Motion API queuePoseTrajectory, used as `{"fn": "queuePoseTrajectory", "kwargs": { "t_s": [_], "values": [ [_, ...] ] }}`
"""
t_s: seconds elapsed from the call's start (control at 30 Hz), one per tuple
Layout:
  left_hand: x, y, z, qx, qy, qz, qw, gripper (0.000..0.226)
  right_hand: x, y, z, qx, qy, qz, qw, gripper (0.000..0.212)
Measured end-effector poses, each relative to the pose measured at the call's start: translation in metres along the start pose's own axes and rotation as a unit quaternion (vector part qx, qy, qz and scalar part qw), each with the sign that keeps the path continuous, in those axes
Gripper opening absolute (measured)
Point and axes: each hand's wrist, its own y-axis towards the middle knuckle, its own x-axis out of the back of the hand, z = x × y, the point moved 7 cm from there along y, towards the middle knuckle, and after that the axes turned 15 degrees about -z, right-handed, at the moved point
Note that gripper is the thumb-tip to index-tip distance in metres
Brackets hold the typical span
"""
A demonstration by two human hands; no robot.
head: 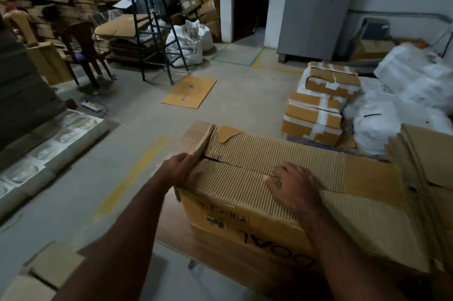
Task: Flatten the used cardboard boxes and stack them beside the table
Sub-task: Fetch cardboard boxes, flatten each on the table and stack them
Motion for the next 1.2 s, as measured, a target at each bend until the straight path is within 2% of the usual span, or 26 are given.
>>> {"fn": "queuePoseTrajectory", "kwargs": {
  "t_s": [0.13, 0.2, 0.27, 0.37, 0.43, 0.5, 0.53, 0.57, 0.63, 0.7, 0.73, 0.8, 0.87, 0.93, 1.03, 1.13, 1.2],
  "values": [
    [0.007, 0.021, -0.007, -0.011, -0.025, 0.015, 1.0, 0.062, 0.007, -0.003, 0.007, -0.022, 0.001, 0.02, 1.0, 0.058],
    [0.013, 0.031, -0.025, 0.0, -0.061, 0.056, 0.997, 0.063, 0.028, 0.0, 0.014, -0.039, -0.003, 0.01, 0.999, 0.053],
    [0.018, 0.035, -0.042, 0.029, -0.106, 0.133, 0.985, 0.066, 0.062, 0.004, 0.023, -0.066, 0.014, -0.034, 0.997, 0.05],
    [0.026, 0.04, -0.058, 0.04, -0.091, 0.221, 0.97, 0.072, 0.123, 0.005, 0.036, -0.07, 0.04, -0.118, 0.99, 0.049],
    [0.021, 0.037, -0.061, 0.023, -0.039, 0.264, 0.963, 0.087, 0.147, -0.005, 0.047, -0.044, 0.088, -0.054, 0.994, 0.04],
    [0.011, 0.027, -0.061, -0.022, 0.017, 0.307, 0.951, 0.121, 0.145, -0.029, 0.058, -0.023, 0.126, 0.091, 0.987, 0.031],
    [0.004, 0.018, -0.061, -0.058, 0.041, 0.327, 0.942, 0.128, 0.137, -0.044, 0.064, -0.018, 0.13, 0.146, 0.981, 0.044],
    [-0.004, 0.011, -0.059, -0.099, 0.061, 0.346, 0.931, 0.124, 0.124, -0.059, 0.067, -0.02, 0.13, 0.178, 0.975, 0.061],
    [-0.022, -0.004, -0.051, -0.192, 0.104, 0.366, 0.905, 0.113, 0.091, -0.085, 0.07, -0.046, 0.088, 0.175, 0.979, 0.087],
    [-0.038, -0.01, -0.032, -0.29, 0.21, 0.312, 0.88, 0.123, 0.058, -0.1, 0.067, -0.074, 0.018, 0.128, 0.989, 0.095],
    [-0.042, -0.012, -0.023, -0.331, 0.268, 0.268, 0.864, 0.129, 0.043, -0.106, 0.065, -0.08, -0.009, 0.11, 0.991, 0.09],
    [-0.046, -0.021, -0.011, -0.388, 0.342, 0.186, 0.835, 0.125, 0.02, -0.113, 0.061, -0.087, -0.052, 0.066, 0.993, 0.069],
    [-0.043, -0.031, -0.006, -0.418, 0.383, 0.129, 0.813, 0.112, 0.01, -0.114, 0.061, -0.092, -0.076, 0.005, 0.993, 0.05],
    [-0.039, -0.035, -0.004, -0.425, 0.392, 0.099, 0.81, 0.096, 0.008, -0.113, 0.065, -0.094, -0.086, -0.032, 0.991, 0.042],
    [-0.03, -0.03, 0.004, -0.413, 0.378, 0.079, 0.825, 0.083, 0.008, -0.107, 0.079, -0.08, -0.092, -0.037, 0.992, 0.038],
    [-0.017, -0.013, 0.016, -0.392, 0.375, 0.073, 0.837, 0.088, 0.004, -0.097, 0.097, -0.069, -0.084, -0.002, 0.994, 0.043],
    [-0.014, -0.007, 0.019, -0.376, 0.391, 0.084, 0.836, 0.1, 0.003, -0.093, 0.099, -0.1, -0.049, 0.029, 0.993, 0.061]
  ]
}}
